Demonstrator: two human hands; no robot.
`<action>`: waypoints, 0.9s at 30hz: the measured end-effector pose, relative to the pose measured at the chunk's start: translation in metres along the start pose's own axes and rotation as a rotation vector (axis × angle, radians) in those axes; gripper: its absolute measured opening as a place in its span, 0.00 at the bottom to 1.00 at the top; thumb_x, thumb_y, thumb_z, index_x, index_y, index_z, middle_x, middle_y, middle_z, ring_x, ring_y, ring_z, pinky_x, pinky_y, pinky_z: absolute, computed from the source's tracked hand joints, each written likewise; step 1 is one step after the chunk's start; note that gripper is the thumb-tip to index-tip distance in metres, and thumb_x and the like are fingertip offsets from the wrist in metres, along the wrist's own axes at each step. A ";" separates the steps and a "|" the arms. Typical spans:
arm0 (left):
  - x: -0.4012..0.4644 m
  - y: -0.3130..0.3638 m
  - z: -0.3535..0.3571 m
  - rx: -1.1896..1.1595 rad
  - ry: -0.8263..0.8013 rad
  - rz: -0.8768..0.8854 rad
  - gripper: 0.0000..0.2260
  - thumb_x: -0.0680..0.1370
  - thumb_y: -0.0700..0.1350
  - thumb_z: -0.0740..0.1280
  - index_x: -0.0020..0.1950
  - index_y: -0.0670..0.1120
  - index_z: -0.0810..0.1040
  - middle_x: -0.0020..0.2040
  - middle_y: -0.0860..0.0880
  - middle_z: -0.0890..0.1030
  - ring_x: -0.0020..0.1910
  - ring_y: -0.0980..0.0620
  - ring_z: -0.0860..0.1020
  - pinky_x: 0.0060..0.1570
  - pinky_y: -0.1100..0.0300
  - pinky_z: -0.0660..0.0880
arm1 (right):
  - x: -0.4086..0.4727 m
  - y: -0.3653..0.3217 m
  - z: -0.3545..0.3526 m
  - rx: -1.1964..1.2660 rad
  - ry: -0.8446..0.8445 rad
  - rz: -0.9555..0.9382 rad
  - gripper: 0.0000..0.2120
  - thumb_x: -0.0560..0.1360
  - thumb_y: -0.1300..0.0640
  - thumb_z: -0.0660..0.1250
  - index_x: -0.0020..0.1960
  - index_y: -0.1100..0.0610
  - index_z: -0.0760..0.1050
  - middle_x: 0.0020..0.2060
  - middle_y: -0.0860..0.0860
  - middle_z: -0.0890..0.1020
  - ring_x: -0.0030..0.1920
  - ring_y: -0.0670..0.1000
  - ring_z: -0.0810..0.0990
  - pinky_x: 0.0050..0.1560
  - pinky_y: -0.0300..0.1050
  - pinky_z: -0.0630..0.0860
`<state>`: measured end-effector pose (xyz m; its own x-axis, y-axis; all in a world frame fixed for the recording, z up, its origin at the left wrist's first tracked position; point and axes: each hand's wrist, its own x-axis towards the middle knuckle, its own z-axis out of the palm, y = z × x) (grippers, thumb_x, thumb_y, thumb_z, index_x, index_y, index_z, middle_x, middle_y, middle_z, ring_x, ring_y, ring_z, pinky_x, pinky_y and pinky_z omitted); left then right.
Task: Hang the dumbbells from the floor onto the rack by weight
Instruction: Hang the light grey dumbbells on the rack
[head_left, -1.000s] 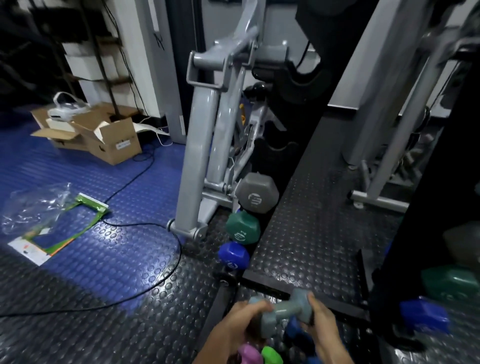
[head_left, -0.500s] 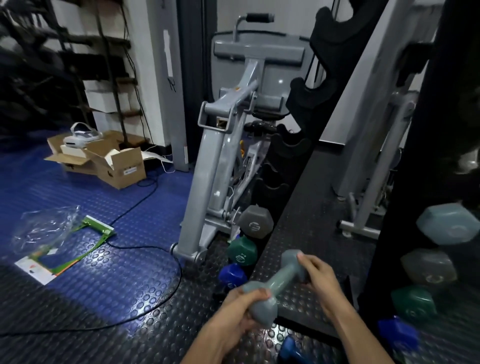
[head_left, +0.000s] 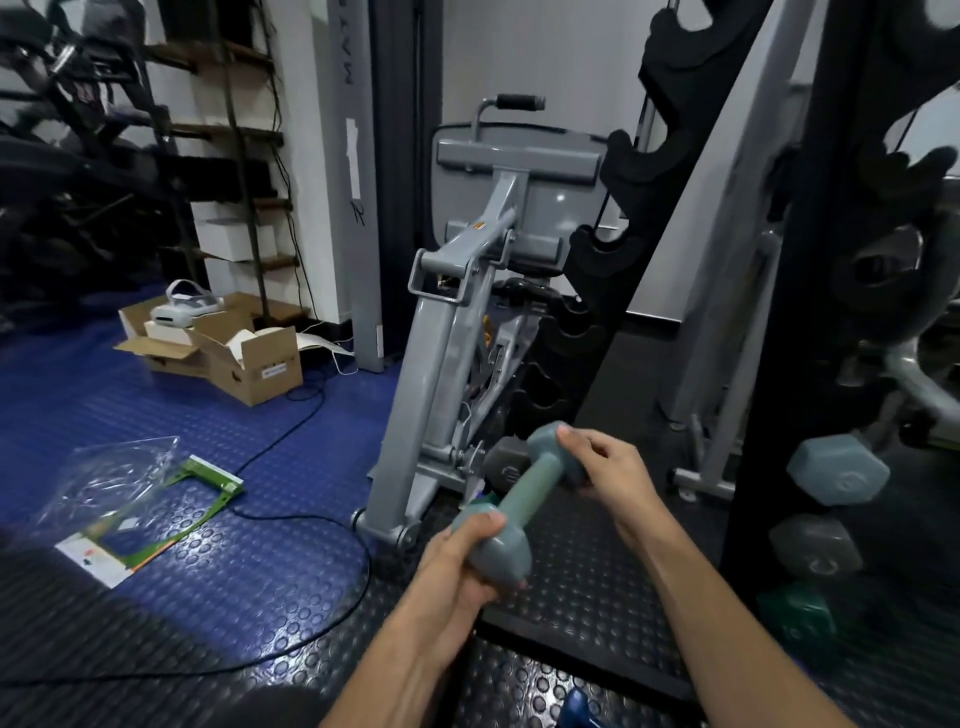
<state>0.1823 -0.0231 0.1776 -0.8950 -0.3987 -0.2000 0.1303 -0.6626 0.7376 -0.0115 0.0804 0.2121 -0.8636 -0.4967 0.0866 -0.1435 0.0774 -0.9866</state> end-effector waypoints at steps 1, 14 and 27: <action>-0.004 0.005 0.002 -0.042 -0.002 0.012 0.28 0.67 0.44 0.78 0.65 0.37 0.76 0.50 0.37 0.80 0.40 0.43 0.78 0.36 0.52 0.76 | 0.000 -0.008 0.004 -0.001 -0.008 -0.005 0.13 0.77 0.41 0.71 0.52 0.49 0.86 0.46 0.47 0.87 0.47 0.47 0.84 0.43 0.45 0.81; 0.043 0.069 0.035 -0.034 0.254 0.231 0.19 0.74 0.41 0.74 0.64 0.38 0.78 0.56 0.38 0.81 0.52 0.42 0.81 0.42 0.49 0.80 | 0.032 -0.035 -0.003 -0.221 0.239 -0.044 0.19 0.80 0.46 0.68 0.69 0.52 0.77 0.60 0.48 0.82 0.57 0.48 0.81 0.61 0.49 0.78; 0.131 0.075 0.066 0.276 0.281 0.376 0.18 0.67 0.45 0.80 0.53 0.44 0.80 0.49 0.41 0.85 0.47 0.45 0.85 0.42 0.48 0.83 | 0.046 -0.036 0.001 -0.153 0.219 -0.099 0.18 0.80 0.51 0.67 0.69 0.47 0.78 0.59 0.44 0.84 0.58 0.44 0.81 0.64 0.50 0.79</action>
<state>0.0463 -0.0833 0.2486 -0.6550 -0.7552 -0.0261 0.2692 -0.2655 0.9258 -0.0455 0.0540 0.2513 -0.9231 -0.3115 0.2254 -0.2892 0.1761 -0.9409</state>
